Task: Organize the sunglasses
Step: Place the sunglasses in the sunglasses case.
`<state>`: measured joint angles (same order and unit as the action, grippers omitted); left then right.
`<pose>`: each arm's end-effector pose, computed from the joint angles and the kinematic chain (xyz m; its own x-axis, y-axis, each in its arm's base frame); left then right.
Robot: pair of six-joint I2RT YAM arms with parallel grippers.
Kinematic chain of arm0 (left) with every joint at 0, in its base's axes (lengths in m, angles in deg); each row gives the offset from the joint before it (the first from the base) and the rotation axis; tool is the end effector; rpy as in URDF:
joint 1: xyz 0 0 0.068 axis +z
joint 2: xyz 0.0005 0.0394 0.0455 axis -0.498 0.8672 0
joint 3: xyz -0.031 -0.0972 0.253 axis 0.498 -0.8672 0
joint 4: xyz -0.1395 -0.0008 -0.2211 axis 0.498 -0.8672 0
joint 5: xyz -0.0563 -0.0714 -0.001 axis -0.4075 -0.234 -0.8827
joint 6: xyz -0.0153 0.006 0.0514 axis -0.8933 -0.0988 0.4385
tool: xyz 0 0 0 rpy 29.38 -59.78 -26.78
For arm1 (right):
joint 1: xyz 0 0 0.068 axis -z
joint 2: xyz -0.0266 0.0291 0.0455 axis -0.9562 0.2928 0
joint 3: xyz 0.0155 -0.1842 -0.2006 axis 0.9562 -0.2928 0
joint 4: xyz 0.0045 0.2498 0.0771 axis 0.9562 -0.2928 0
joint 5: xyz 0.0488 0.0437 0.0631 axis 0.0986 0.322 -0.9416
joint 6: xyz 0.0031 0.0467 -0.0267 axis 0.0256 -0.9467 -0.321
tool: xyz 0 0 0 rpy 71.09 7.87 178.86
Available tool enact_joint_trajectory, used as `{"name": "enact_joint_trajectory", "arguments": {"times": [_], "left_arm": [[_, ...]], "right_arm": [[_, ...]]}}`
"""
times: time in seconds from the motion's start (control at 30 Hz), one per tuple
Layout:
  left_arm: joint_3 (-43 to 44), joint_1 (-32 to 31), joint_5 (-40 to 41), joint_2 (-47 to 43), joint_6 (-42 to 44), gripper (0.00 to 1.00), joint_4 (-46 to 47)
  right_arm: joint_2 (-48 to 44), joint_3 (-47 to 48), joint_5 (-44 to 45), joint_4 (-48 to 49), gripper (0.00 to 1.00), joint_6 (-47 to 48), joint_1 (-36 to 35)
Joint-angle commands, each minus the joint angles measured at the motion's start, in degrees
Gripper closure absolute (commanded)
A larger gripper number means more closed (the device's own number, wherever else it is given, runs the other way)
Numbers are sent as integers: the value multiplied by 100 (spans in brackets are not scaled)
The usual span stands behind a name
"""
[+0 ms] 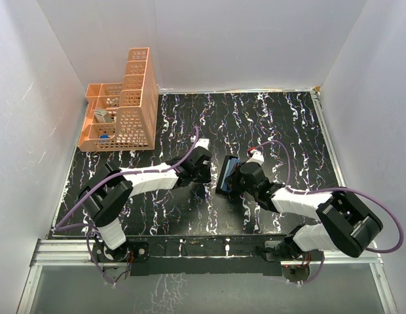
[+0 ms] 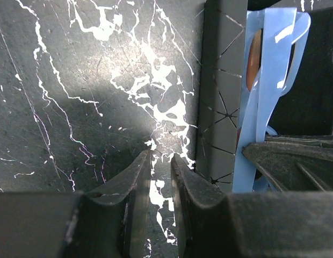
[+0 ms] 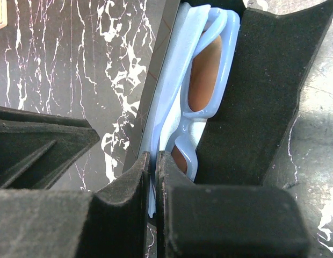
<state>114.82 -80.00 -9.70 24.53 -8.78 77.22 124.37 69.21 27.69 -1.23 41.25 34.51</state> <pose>0.2369 -0.2727 0.1839 -0.7206 -0.0265 -0.6928 0.2920 0.8947 -0.3380 0.1911 0.1441 0.1502 -0.6863 0.3682 -0.6273 -0.0048 0.8601 0.5101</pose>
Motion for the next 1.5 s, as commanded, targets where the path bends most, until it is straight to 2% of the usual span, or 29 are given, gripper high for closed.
{"name": "enact_joint_trajectory", "arguments": {"times": [0.0,0.4,1.47], "left_arm": [[167,-56,-33,18,46,79,79],[259,-112,-113,218,21,79,146],[472,-204,-151,535,45,80,128]], "right_arm": [[120,159,-129,634,100,73,56],[504,108,-319,1120,100,55,99],[1130,129,-326,1280,100,-26,168]]}}
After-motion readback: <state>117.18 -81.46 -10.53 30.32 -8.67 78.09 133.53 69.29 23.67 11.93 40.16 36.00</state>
